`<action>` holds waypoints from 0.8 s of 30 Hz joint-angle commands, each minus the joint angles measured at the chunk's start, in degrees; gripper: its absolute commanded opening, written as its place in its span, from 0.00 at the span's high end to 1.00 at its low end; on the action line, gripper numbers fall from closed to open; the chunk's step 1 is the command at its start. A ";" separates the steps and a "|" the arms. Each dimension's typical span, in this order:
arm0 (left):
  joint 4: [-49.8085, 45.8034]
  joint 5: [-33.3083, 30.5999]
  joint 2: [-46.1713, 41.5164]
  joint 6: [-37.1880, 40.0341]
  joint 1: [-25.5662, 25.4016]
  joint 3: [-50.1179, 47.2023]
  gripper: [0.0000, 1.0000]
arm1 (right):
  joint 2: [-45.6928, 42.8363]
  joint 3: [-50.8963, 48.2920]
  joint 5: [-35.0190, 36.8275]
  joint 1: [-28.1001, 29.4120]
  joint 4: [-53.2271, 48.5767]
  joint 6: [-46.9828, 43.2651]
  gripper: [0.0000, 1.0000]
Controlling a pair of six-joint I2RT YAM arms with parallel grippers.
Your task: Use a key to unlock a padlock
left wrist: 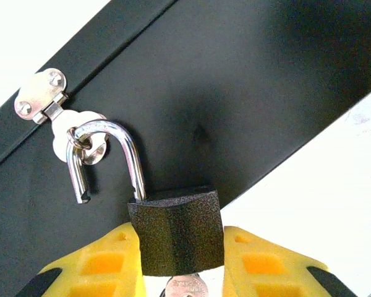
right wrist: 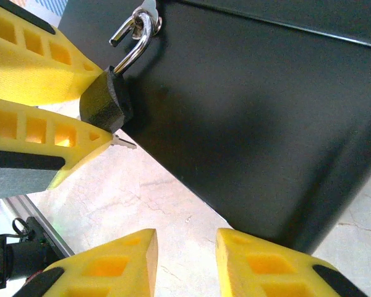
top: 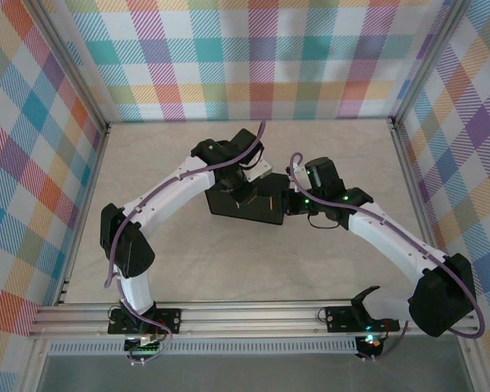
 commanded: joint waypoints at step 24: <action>-2.50 14.38 -1.56 11.97 1.50 2.27 0.81 | 4.76 4.51 -4.67 -9.79 -0.49 -6.79 0.68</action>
